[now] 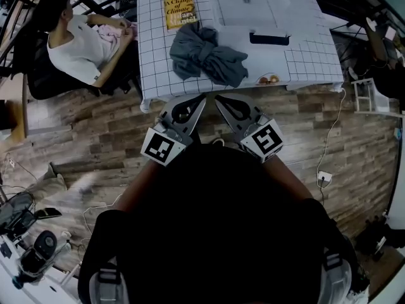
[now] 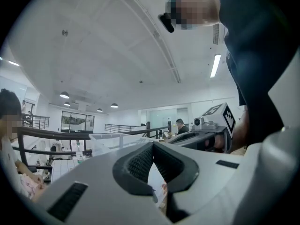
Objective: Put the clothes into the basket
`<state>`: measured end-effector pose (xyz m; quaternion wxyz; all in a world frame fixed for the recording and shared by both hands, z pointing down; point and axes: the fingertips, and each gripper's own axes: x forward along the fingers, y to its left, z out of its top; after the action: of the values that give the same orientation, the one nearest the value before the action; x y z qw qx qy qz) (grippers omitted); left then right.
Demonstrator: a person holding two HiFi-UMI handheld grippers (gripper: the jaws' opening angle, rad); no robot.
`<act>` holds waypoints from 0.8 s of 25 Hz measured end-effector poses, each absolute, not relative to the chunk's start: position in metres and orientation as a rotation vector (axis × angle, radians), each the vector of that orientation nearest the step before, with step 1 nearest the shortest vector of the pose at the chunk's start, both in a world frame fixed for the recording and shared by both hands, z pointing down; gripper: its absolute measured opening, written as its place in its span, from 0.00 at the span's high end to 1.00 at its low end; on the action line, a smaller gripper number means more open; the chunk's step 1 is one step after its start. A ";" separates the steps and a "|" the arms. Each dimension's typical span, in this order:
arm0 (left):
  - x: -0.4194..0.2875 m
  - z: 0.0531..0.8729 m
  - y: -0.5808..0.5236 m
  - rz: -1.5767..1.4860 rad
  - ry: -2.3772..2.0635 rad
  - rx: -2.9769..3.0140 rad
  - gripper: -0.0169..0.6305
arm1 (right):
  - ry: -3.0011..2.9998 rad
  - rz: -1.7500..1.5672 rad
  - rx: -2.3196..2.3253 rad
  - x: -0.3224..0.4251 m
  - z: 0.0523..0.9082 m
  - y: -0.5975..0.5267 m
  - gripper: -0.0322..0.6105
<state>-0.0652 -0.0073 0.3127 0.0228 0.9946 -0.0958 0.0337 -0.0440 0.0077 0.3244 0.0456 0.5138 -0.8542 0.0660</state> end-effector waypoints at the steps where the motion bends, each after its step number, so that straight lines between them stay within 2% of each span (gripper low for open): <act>1: -0.064 0.314 -0.016 0.105 -0.294 3.091 0.97 | -2.584 0.191 1.584 -0.042 0.326 0.000 0.93; 20: -0.024 0.366 -0.142 0.047 -0.019 3.136 0.97 | -2.132 0.376 1.578 0.005 0.428 -0.133 0.92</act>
<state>-0.0242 -0.1425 0.3664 0.0024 0.9999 -0.0061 0.0151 0.0047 -0.1332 0.4285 0.2293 0.5735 -0.7745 0.1365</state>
